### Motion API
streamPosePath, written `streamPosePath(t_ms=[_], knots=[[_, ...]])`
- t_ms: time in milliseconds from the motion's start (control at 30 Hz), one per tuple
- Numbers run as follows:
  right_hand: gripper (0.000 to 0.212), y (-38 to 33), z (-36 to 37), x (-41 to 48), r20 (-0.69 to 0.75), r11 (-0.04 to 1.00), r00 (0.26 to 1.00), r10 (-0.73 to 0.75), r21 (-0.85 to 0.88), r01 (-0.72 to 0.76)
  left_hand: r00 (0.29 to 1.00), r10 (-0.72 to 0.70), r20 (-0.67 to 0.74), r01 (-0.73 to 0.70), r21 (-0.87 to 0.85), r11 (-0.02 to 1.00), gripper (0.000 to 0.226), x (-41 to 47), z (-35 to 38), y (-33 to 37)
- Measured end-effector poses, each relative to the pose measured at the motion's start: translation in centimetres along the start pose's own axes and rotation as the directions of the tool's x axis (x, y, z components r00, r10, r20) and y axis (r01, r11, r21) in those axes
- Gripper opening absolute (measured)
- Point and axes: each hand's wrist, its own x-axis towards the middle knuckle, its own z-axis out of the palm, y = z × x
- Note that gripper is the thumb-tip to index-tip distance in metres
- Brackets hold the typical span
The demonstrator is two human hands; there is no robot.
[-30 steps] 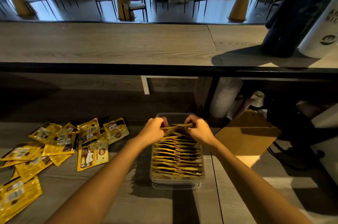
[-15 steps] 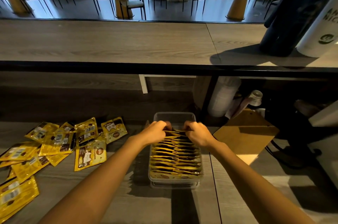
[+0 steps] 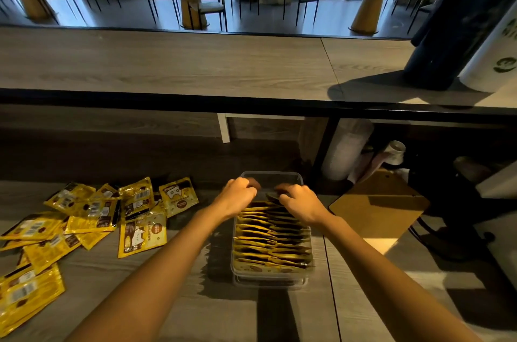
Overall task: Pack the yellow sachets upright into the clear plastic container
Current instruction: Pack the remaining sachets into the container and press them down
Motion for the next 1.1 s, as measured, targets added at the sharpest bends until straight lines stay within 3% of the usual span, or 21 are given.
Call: streamPosePath(t_ms=[167, 267, 400, 500, 567, 667, 900, 1033, 1100], knots=[[0.041, -3.5, 0.8, -0.1, -0.16, 0.998, 0.985, -0.063, -0.004, 0.063, 0.957, 0.006, -0.289, 0.003, 0.031, 1.0, 0.032, -0.8, -2.2, -0.6], [0.039, -7.0, 3.3, 0.1, -0.216, 0.977, 0.953, -0.211, -0.087, 0.197, 0.888, -0.039, -0.458, 0.064, 0.039, 0.997, 0.032, -2.1, -4.1, -3.0], [0.039, -11.0, 8.6, 0.6, -0.143, 0.915, 0.906, -0.399, -0.12, 0.385, 0.803, -0.192, -0.564, 0.211, -0.032, 0.977, 0.034, -3.6, -5.6, -9.1], [0.053, -12.9, 12.8, 1.1, 0.13, 0.876, 0.897, -0.422, -0.195, 0.441, 0.788, -0.322, -0.525, 0.38, 0.003, 0.925, 0.043, -4.8, -5.7, -13.7], [0.064, -13.4, 14.8, 1.7, 0.301, 0.877, 0.892, -0.337, -0.242, 0.414, 0.793, -0.372, -0.482, 0.455, 0.063, 0.888, 0.05, -5.4, -5.5, -16.0], [0.072, -13.5, 16.5, 2.9, 0.434, 0.899, 0.886, -0.165, -0.303, 0.316, 0.811, -0.404, -0.423, 0.494, 0.128, 0.86, 0.057, -5.3, -5.8, -17.9], [0.064, -13.5, 16.3, 5.8, 0.436, 0.865, 0.898, -0.061, -0.426, 0.266, 0.887, -0.371, -0.277, 0.453, 0.355, 0.818, 0.051, -4.7, -5.3, -19.7], [0.068, -12.9, 16.4, 6.1, 0.447, 0.767, 0.894, -0.022, -0.565, 0.302, 0.879, -0.354, -0.32, 0.468, 0.433, 0.77, 0.06, -4.8, -5.0, -19.3], [0.059, -12.8, 16.7, 5.9, 0.388, 0.748, 0.919, -0.068, -0.59, 0.305, 0.879, -0.325, -0.35, 0.466, 0.482, 0.742, 0.066, -4.8, -5.1, -18.7]])
